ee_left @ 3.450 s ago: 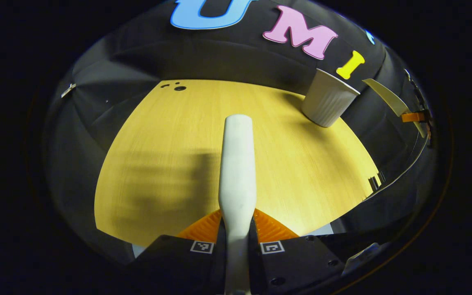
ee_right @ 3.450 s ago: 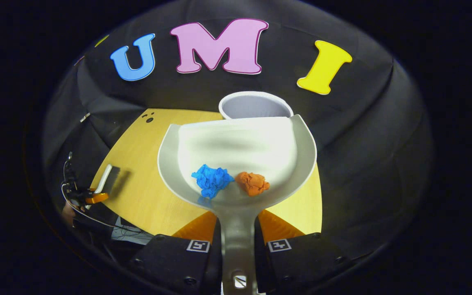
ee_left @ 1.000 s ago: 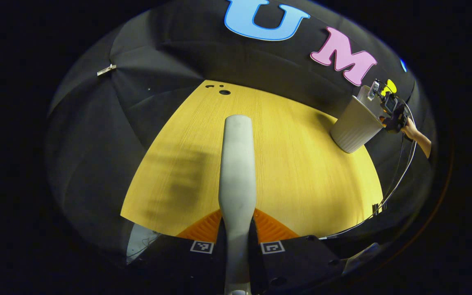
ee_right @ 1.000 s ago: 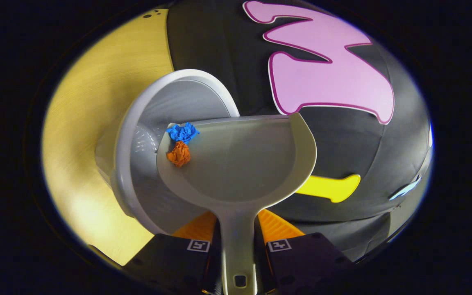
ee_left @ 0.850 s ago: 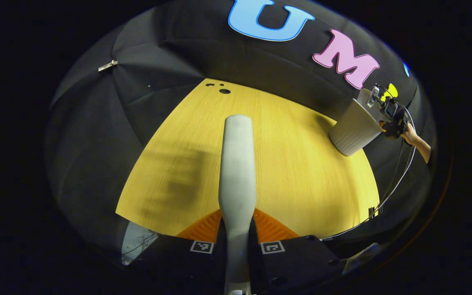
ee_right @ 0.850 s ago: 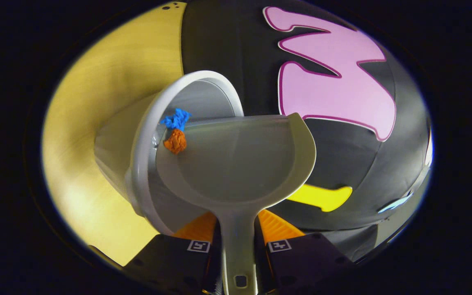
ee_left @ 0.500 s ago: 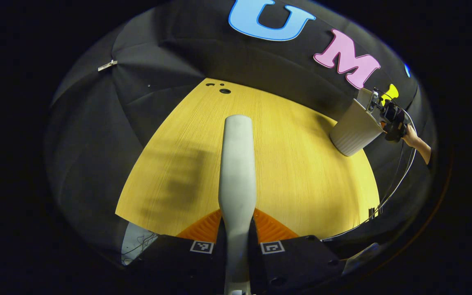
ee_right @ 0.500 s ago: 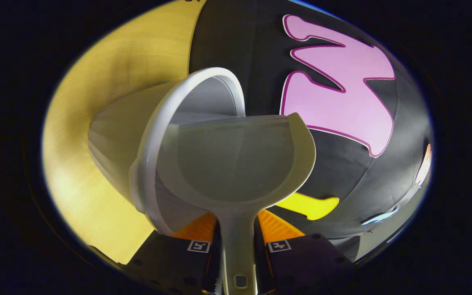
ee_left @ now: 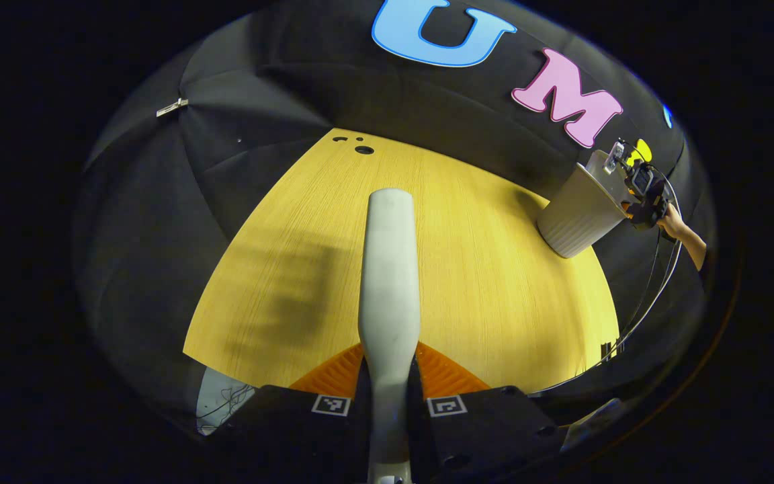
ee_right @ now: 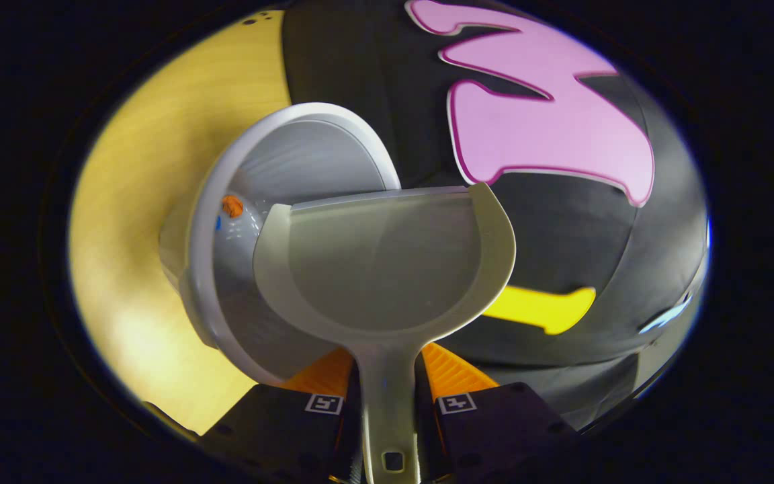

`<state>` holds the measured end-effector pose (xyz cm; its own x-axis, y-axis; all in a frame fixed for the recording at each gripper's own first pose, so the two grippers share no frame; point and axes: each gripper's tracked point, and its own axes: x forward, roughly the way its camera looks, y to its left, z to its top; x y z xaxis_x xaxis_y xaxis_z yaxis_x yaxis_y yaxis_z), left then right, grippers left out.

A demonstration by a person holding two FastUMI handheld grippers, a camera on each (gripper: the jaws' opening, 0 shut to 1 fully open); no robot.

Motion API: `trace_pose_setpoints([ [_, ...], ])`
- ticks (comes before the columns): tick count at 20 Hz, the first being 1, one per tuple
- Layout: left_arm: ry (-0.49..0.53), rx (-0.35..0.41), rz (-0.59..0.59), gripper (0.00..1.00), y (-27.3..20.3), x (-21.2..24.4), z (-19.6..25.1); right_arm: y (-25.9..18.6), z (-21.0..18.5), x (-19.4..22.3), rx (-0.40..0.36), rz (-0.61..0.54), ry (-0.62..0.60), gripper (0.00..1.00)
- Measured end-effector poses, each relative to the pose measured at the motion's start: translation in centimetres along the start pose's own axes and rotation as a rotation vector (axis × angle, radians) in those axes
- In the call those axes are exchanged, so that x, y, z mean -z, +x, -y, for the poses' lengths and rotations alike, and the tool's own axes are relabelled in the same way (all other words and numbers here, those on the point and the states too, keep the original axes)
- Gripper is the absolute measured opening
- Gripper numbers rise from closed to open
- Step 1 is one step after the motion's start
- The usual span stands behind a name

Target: Pick up the small broom and dustpan from the desktop, sweep the trash into the dustpan with the broom, and then empty the trash into the garbage bin.

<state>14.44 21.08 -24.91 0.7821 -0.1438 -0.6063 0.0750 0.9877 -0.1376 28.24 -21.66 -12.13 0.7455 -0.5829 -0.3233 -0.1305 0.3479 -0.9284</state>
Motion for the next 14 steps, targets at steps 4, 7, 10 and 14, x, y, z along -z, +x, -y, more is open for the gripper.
trace_pose_setpoints([
  [4,0.012,0.004,0.010,0.27,0.3,-0.5,0.7,0.0,0.4,0.1,-0.080,-0.023,0.263,0.36],
  [7,0.037,0.008,0.013,0.26,0.4,-0.9,1.3,0.6,0.1,0.1,-0.163,0.003,0.472,0.36],
  [10,0.061,0.014,0.016,0.27,0.8,-0.8,2.3,0.6,0.0,-0.2,-0.223,0.026,0.665,0.36],
  [14,0.117,0.027,0.021,0.27,1.0,0.2,3.9,-0.2,0.4,-1.5,-0.236,0.084,0.801,0.36],
])
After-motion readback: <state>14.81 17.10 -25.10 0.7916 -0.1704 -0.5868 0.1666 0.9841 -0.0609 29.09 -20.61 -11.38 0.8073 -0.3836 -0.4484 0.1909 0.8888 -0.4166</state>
